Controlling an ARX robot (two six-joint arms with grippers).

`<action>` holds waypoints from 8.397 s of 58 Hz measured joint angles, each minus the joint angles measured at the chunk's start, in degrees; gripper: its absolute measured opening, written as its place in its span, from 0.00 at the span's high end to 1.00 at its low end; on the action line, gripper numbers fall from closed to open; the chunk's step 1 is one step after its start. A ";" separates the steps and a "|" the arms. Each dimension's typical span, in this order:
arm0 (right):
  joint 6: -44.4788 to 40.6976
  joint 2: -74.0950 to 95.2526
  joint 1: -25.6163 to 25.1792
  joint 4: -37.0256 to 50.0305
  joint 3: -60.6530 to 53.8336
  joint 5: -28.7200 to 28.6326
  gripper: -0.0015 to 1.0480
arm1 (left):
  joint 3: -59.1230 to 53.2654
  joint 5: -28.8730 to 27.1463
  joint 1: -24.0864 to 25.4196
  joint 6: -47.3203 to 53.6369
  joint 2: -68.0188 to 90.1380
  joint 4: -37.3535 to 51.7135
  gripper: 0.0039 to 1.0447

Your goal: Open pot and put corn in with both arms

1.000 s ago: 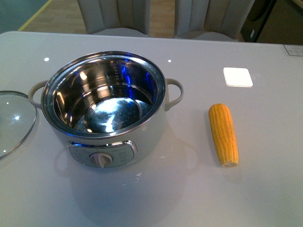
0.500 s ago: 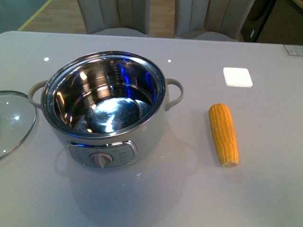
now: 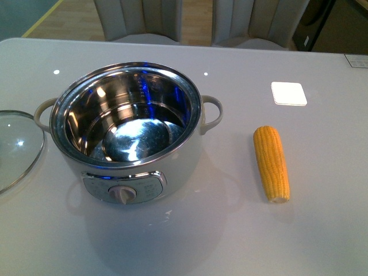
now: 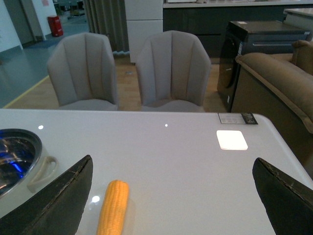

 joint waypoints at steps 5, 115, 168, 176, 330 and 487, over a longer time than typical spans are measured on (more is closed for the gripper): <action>0.00 0.00 0.00 0.00 0.00 0.00 0.08 | -3.34 -0.24 -0.17 -0.66 -4.07 -0.20 0.06; 0.00 0.00 0.00 0.00 0.00 0.02 0.08 | -17.70 -32.44 -28.68 -5.09 -68.35 -48.65 0.97; 0.00 0.00 0.00 0.00 0.00 0.00 0.08 | -17.68 -32.81 -28.83 -5.09 -91.36 -71.91 0.97; 0.00 0.00 0.00 0.00 0.00 0.00 0.08 | -17.68 -32.81 -28.83 -5.09 -91.58 -72.04 0.97; 2.38 127.23 18.32 9.01 54.16 6.29 0.08 | -17.68 -32.81 -28.83 -5.09 -91.65 -72.04 0.06; 14.27 120.41 38.93 -5.14 78.95 -6.60 0.86 | -17.68 -32.81 -28.83 -5.09 -91.65 -72.04 0.06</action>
